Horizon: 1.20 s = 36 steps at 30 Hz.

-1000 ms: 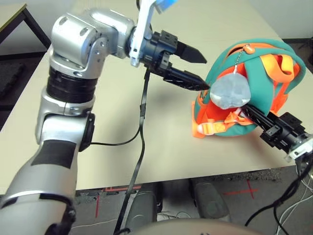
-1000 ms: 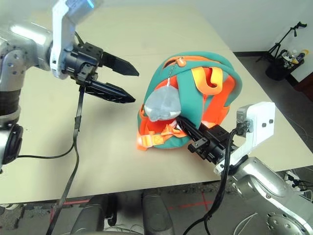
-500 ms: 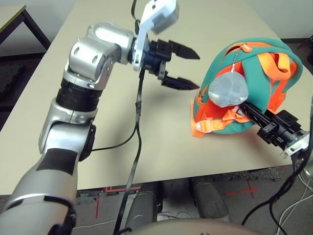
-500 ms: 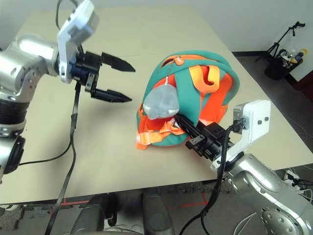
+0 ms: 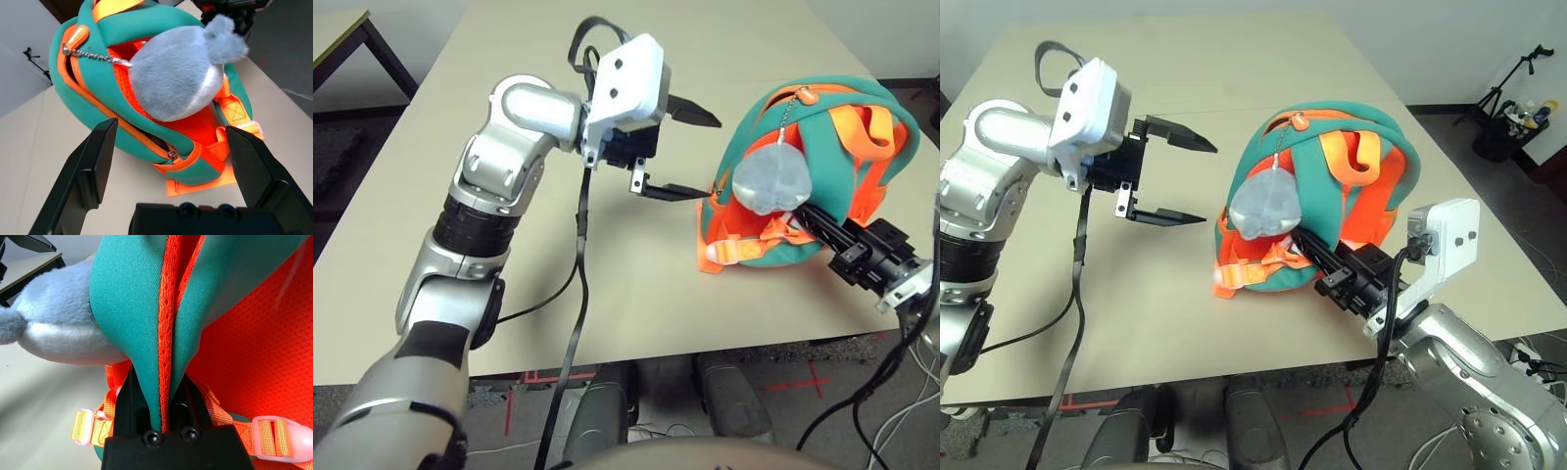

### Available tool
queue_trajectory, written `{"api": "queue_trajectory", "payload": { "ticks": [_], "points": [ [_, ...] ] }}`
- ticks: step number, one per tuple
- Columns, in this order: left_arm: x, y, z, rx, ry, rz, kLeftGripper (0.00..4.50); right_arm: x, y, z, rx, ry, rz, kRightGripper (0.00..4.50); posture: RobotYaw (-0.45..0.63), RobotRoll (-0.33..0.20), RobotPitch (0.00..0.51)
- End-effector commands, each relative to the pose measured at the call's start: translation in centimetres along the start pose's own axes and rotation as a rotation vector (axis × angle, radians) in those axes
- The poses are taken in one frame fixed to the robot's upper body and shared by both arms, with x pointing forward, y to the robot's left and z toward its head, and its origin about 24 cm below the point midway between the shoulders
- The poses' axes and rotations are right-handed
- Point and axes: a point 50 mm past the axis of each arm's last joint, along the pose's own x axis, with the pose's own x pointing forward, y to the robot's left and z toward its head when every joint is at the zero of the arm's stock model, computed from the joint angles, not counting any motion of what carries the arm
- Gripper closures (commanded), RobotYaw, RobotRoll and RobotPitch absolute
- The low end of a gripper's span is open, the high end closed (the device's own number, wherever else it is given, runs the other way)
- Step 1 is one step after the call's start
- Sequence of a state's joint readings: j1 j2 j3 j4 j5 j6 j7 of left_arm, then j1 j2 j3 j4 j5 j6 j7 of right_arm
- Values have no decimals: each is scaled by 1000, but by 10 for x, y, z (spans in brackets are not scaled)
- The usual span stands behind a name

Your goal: Put the pencil case into the backpack and zip it.

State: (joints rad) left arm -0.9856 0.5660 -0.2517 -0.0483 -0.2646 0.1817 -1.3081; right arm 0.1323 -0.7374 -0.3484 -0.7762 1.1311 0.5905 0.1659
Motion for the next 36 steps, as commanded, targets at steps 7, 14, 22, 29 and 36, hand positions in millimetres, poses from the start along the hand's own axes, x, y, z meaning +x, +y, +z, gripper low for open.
{"api": "queue_trajectory", "payload": {
  "ticks": [7, 14, 22, 29, 36],
  "points": [
    [18, -6, -4, 121, -16, -1, 0, 2, 1, -7, 12, 26, 6, 4270, -205, 0, 166],
    [28, -8, -7, 182, -55, 32, 0, 2, 2, -8, 14, 22, 5, 4270, -215, 0, 164],
    [37, -12, -13, 206, -68, 35, 0, 4, 3, -8, 17, 17, 8, 4271, -216, 0, 167],
    [48, -12, -13, 231, -120, 66, 0, 5, 5, -8, 23, 13, 9, 4270, -223, 0, 171],
    [53, -12, -15, 255, -135, 105, 0, 6, 6, -7, 25, 7, 11, 4270, -225, 0, 173]
  ]
}}
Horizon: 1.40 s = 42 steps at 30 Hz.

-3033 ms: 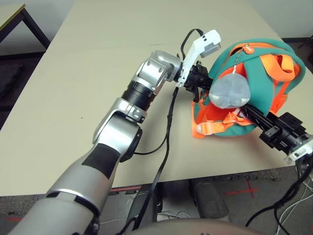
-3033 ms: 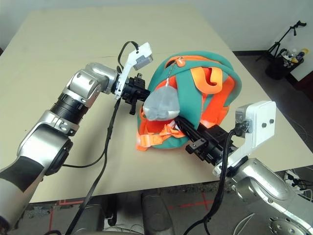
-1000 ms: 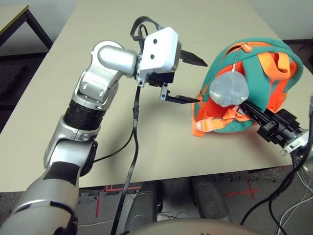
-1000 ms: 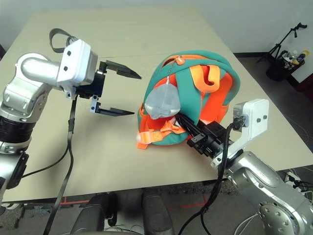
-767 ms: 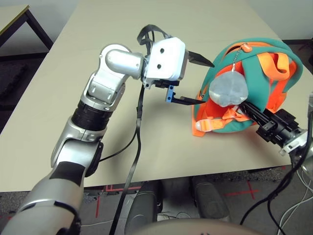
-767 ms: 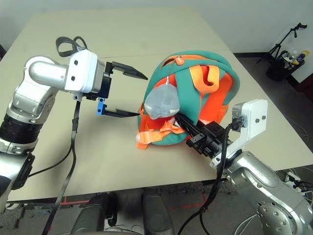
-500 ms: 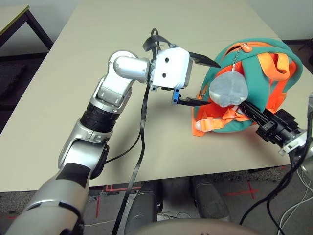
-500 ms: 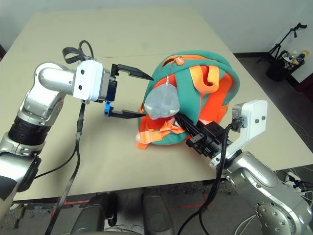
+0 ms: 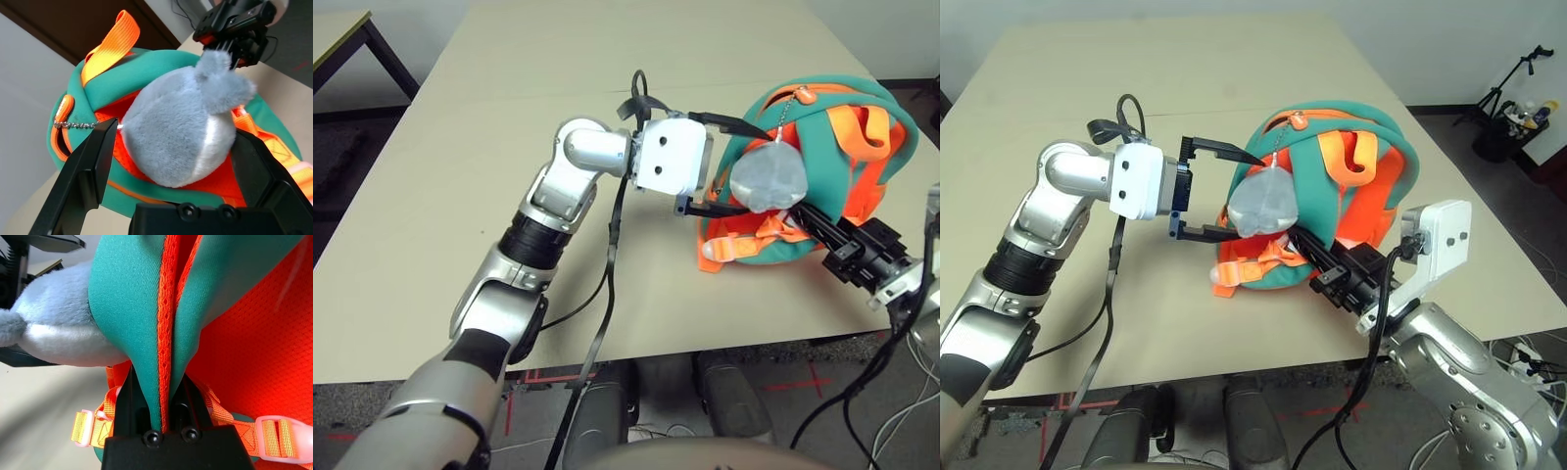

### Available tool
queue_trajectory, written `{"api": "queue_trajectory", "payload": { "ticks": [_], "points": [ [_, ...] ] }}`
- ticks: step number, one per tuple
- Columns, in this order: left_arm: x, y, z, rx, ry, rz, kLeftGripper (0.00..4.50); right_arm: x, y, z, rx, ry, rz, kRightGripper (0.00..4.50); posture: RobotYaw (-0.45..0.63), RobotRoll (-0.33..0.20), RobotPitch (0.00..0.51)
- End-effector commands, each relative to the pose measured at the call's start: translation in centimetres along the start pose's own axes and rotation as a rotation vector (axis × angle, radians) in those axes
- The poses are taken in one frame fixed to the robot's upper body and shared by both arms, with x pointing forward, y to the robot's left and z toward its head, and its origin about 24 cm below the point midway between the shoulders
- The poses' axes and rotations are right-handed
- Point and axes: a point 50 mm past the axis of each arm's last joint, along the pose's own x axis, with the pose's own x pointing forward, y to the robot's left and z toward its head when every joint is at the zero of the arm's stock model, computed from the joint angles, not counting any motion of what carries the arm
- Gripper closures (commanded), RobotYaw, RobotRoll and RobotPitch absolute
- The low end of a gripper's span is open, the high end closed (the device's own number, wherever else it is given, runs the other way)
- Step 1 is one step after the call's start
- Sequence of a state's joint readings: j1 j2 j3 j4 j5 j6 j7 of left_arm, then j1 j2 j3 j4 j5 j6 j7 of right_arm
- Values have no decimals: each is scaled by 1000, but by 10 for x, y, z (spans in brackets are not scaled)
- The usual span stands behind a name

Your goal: Put the pencil case into the backpack and zip it.

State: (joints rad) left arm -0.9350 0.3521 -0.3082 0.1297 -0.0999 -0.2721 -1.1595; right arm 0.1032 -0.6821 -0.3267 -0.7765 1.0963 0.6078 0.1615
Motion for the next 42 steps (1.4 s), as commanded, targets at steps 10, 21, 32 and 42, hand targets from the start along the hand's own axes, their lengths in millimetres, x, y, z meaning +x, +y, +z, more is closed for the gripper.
{"api": "queue_trajectory", "payload": {
  "ticks": [10, 21, 32, 42],
  "points": [
    [5, 1, -2, 8, -18, 78, 1520, 2, 5, -4, 13, 25, 13, 4271, -225, 0, 172],
    [-3, 5, -6, -8, -7, 144, 4351, 4, 6, -5, 17, 23, 17, 4271, -216, 0, 173],
    [-53, 48, 4, -163, 3, 441, 4351, 4, 7, -9, 28, 33, 17, 4271, -195, 0, 173],
    [-99, 53, -7, -506, 82, 700, 4351, 2, 5, -15, 38, 49, 9, 4271, -177, 0, 176]
  ]
}}
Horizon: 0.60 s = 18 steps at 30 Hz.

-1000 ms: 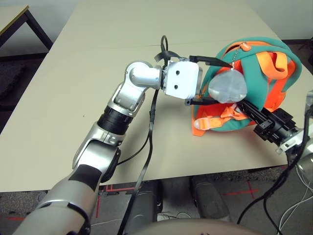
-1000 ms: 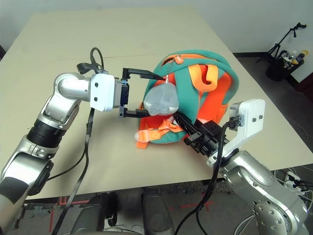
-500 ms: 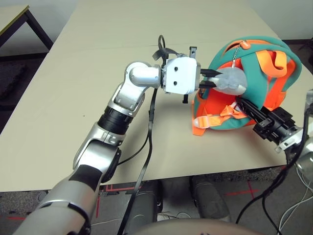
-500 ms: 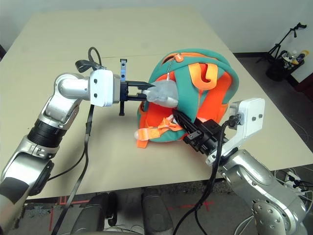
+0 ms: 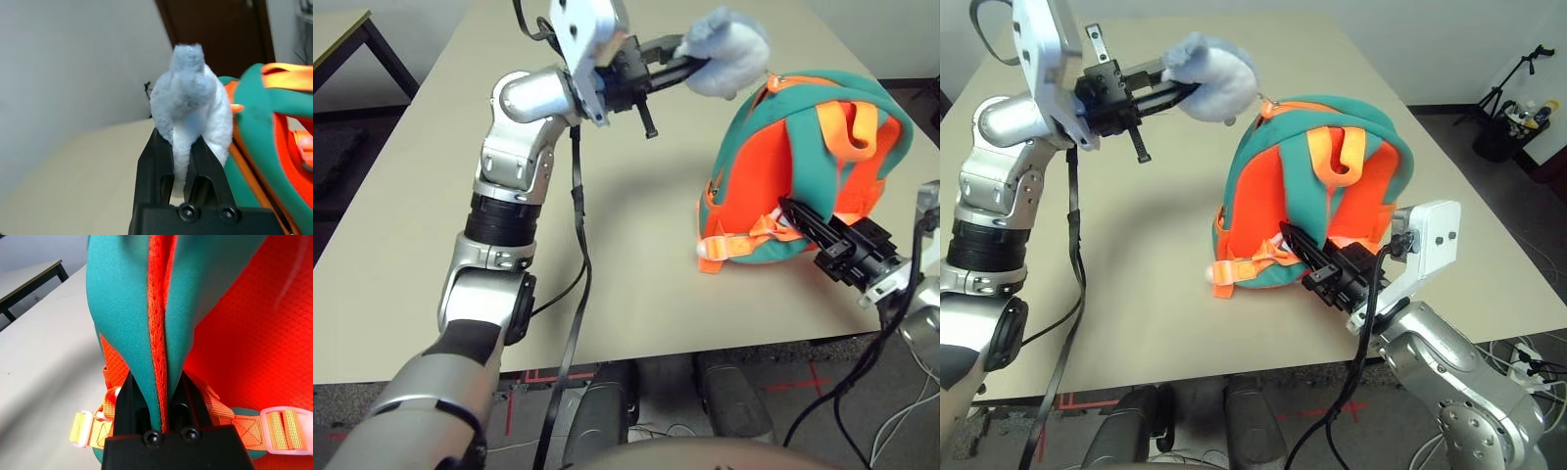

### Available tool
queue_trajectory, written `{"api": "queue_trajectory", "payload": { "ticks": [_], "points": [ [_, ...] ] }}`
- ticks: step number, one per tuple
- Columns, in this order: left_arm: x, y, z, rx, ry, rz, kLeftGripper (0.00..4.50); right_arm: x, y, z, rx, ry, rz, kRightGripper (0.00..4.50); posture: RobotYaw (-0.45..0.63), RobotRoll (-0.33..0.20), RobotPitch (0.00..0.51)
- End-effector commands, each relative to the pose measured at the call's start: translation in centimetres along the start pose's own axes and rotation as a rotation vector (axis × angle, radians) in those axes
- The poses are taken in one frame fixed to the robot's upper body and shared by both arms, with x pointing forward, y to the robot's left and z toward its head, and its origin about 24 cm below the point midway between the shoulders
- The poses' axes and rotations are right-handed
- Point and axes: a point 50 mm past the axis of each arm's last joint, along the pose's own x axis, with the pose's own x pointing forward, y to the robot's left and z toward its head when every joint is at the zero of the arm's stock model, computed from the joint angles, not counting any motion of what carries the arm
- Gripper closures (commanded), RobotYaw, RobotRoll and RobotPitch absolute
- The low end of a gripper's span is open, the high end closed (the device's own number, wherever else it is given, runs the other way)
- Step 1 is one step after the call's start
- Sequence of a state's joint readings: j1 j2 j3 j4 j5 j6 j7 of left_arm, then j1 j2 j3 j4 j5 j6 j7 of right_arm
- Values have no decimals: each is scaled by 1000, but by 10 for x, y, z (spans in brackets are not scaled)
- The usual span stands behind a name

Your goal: Put the pencil case into the backpack and zip it.

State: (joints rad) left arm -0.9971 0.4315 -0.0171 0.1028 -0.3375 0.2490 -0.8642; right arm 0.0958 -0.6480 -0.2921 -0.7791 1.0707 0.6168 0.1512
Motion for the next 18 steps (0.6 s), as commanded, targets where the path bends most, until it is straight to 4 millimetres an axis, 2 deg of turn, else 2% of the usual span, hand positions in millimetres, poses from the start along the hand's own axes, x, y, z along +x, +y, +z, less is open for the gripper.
{"api": "queue_trajectory", "payload": {
  "ticks": [1, 8, 13, 18],
  "points": [
    [-24, 9, -4, -126, 49, 133, 4351, -1, 2, -10, 19, 45, 7, 4271, -174, 0, 176],
    [-34, -14, -21, -407, 110, 165, 4351, -2, 0, -15, 24, 50, -2, 4271, -169, 0, 172],
    [-42, -34, -37, -477, 202, 126, 4351, -2, -1, -17, 25, 49, -5, 4271, -167, 0, 168],
    [-49, -42, -52, -548, 256, 137, 4351, -2, -2, -18, 26, 47, -9, 4271, -171, 0, 164]
  ]
}}
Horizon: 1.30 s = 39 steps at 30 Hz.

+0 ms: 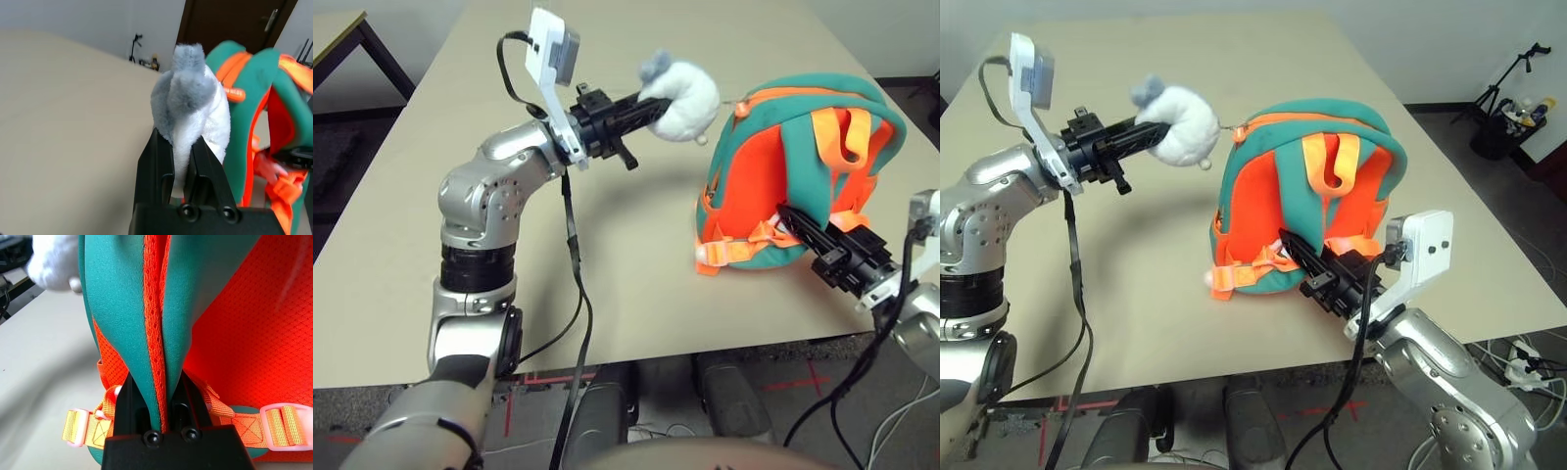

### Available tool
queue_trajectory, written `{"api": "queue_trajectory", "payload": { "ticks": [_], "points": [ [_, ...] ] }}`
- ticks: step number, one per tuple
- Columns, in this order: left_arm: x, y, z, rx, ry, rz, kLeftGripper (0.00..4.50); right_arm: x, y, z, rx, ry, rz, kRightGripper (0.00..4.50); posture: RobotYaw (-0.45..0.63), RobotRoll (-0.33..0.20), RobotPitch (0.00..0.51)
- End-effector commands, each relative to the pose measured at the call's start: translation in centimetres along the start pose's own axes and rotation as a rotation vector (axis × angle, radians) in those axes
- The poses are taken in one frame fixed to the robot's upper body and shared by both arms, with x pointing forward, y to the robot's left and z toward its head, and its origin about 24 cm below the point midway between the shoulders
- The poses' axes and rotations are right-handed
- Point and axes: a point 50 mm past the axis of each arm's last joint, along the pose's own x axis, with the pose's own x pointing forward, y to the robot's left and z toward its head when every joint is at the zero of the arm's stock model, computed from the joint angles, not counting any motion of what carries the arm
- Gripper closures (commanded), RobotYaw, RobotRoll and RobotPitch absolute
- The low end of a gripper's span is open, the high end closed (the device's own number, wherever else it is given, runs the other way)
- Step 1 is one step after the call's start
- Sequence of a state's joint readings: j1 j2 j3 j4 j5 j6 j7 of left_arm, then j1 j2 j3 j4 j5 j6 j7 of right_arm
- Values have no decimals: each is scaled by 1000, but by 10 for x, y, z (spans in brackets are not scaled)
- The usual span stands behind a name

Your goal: Put the pencil case into the backpack and zip it.

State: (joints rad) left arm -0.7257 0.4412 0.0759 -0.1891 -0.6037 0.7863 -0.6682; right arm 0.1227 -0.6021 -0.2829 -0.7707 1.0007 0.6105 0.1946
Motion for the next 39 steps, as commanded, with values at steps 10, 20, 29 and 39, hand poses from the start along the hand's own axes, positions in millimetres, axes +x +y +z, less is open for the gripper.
{"api": "queue_trajectory", "payload": {
  "ticks": [10, 20, 29, 39],
  "points": [
    [-16, 10, -52, -148, 184, 79, 4351, -2, -2, -12, 23, 38, -11, 4271, -182, 0, 158],
    [-10, 8, -95, -253, 308, 58, 4351, -1, -2, -14, 28, 32, -12, 4271, -186, 0, 162],
    [-9, -7, -134, -301, 472, -75, 4351, -1, -1, -14, 28, 25, -21, 4271, -207, 0, 165],
    [-7, -10, -116, -247, 379, -128, 4352, -1, -2, -13, 23, 19, -21, 4271, -202, 0, 155]
  ]
}}
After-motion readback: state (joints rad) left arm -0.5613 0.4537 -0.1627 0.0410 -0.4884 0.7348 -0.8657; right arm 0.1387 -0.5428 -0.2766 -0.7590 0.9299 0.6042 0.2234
